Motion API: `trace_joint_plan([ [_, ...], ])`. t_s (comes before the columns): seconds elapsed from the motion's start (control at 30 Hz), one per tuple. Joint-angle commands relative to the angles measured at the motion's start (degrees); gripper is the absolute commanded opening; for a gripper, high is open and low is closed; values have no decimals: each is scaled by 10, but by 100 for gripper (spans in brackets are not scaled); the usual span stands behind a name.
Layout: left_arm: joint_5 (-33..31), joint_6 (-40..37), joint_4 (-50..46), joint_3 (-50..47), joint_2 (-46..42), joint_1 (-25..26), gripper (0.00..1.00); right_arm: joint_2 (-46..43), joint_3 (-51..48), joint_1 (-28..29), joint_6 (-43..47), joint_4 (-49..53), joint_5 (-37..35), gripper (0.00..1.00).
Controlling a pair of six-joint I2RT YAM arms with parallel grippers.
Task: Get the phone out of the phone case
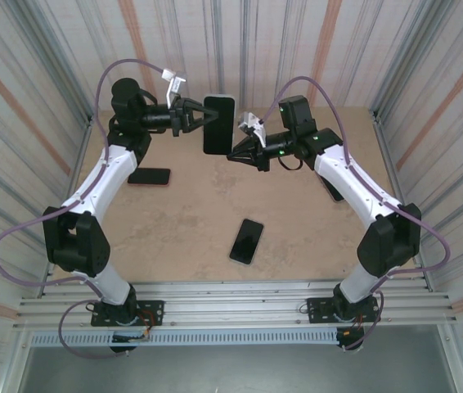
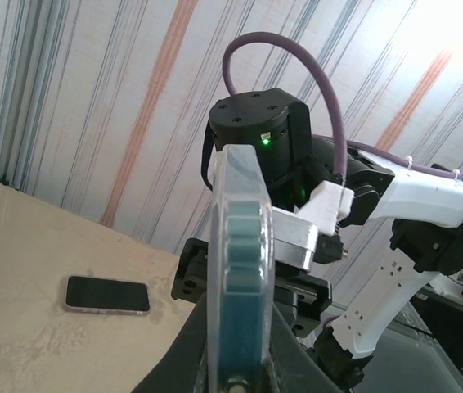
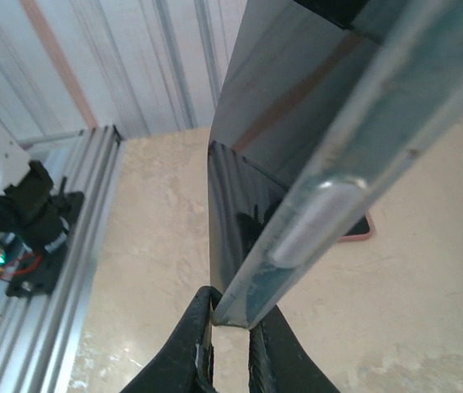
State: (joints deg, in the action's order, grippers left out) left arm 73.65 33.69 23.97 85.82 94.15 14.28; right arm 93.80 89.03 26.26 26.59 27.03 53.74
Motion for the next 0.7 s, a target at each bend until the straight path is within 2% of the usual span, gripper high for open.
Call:
trace_joint_plan([
  [0.0,-8,95,23,11,-53,14,0,-9,23,1,85,12,-109,3],
  [0.2,-11,99,13,9,-61,20,0,-9,40,1,66,-27,-112,1],
  [0.37,-19,140,59,1,-56,25,0,-7,49,3,33,-51,-105,1],
  [0.5,-28,116,41,2,-56,24,0,-12,42,-4,-37,-94,-51,5],
  [0.67,-57,101,59,9,-52,16,0,-24,11,-12,-69,-89,-20,14],
])
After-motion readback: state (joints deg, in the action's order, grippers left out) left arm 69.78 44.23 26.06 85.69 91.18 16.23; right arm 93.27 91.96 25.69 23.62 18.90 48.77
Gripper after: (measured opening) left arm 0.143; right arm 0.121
